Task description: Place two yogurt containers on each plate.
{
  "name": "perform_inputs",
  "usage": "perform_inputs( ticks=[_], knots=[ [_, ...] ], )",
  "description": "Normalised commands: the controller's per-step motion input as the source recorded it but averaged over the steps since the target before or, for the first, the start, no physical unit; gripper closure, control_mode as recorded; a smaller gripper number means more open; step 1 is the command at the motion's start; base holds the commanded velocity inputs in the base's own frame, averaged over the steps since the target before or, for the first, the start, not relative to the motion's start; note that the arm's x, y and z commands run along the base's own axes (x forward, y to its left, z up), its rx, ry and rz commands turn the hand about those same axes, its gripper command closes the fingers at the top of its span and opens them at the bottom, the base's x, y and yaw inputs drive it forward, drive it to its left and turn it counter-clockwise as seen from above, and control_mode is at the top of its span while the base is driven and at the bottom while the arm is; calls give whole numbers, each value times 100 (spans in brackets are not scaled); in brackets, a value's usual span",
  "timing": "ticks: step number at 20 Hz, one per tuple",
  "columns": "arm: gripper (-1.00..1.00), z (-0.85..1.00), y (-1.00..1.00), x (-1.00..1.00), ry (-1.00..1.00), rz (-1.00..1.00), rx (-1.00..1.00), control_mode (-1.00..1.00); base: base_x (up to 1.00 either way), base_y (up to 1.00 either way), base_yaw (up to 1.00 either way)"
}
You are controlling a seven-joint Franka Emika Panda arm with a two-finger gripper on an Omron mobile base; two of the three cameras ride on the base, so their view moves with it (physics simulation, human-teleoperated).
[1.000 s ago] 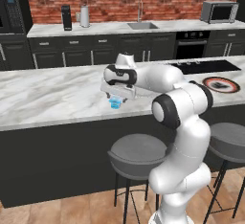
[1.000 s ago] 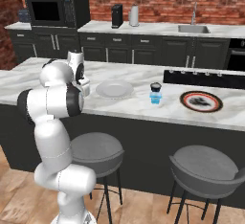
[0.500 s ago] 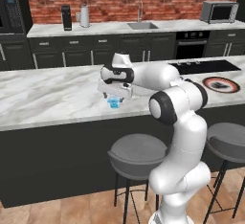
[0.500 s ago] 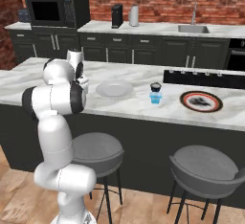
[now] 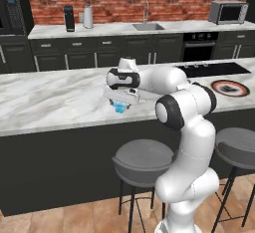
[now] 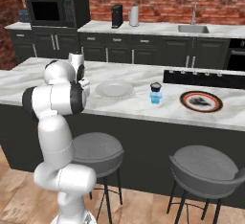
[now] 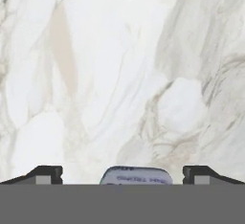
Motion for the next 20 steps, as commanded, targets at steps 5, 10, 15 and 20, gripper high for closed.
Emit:
perform_inputs(
  ticks=[5, 10, 15, 20],
  knots=[
    [-100, -15, -4, -19, -6, 0, 0, -100, 0, 0, 0],
    [100, -2, 2, -11, -2, -1, 0, -100, 0, 0, 0],
    [100, 0, 5, 0, -1, -5, 5, -100, 0, 0, 0],
    [100, 19, -20, 0, 1, -6, 6, -100, 0, 0, 0]
  ],
)
